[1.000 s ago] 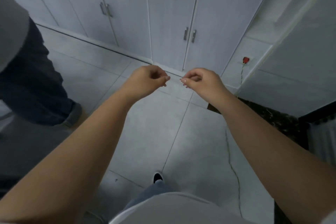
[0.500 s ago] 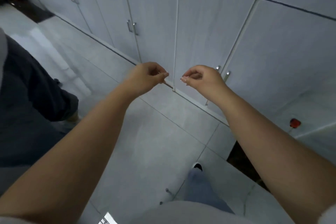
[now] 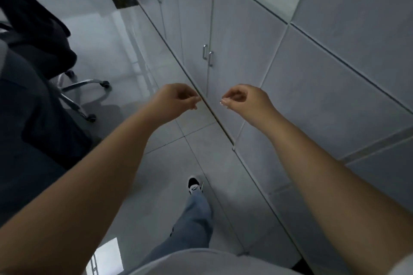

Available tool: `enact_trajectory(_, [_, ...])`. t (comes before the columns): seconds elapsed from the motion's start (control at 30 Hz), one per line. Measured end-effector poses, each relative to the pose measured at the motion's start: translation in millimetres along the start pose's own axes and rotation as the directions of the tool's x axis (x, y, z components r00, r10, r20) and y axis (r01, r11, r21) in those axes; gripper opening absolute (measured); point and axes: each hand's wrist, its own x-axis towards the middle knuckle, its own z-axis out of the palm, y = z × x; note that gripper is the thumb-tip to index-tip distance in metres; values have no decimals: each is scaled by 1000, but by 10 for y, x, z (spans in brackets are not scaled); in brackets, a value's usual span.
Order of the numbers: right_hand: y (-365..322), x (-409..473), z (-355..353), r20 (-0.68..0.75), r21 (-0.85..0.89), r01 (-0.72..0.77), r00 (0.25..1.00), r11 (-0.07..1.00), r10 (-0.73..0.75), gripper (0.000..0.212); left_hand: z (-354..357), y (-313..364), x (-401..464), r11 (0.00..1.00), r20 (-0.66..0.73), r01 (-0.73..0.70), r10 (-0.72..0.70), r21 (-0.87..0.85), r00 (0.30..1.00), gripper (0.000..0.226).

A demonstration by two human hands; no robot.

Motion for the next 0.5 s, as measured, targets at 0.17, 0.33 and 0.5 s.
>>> enact_trajectory(0.17, [-178,1088,87,94,-35,74,993,997,-70,12,-345,-151,954,1000,-83,-4,5,12,997,16])
enact_trajectory(0.33, [-495,2447,271,176,-39,85,981,996,-77,13,-945,-339,2099,998,-116,55,-54,12,992,12])
enact_trajectory(0.5, [-785,3629,509,240,-40,124,964,991,-111,13,-1522,-515,3022,989,-131,105,-91,101,987,12])
